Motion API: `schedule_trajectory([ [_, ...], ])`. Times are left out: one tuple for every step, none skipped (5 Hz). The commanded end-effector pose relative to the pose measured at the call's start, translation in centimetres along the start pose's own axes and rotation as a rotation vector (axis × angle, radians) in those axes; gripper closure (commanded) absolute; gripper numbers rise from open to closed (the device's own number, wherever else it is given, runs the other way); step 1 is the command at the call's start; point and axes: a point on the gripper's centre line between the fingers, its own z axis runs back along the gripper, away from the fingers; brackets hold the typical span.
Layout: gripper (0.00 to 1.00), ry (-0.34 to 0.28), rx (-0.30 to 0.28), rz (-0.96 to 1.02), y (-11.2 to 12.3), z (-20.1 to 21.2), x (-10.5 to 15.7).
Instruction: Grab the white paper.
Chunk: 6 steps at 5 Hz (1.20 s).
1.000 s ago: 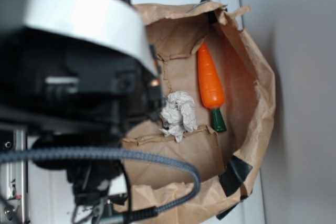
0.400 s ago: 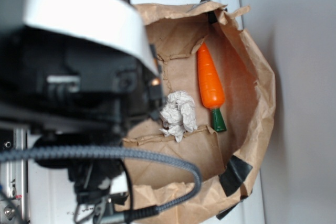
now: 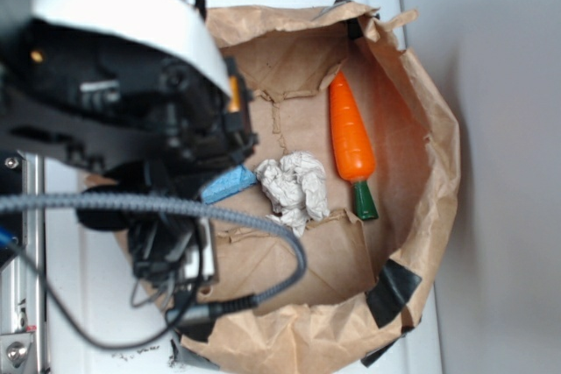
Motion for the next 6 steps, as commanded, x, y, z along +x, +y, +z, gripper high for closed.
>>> schedule_trajectory([
  [0.00,-0.038,0.072,0.019,1.0,-1.7,0.8],
  [0.00,-0.044,0.105,0.025,0.4,-3.0,0.7],
  [0.00,-0.088,0.135,0.015,-0.3,-5.1,0.1],
  [0.00,-0.100,0.159,-0.001,-1.5,-7.1,0.3],
  [0.00,-0.109,0.186,0.009,-2.7,-8.7,1.5],
  [0.00,-0.056,0.135,0.014,-2.9,-10.1,4.3],
])
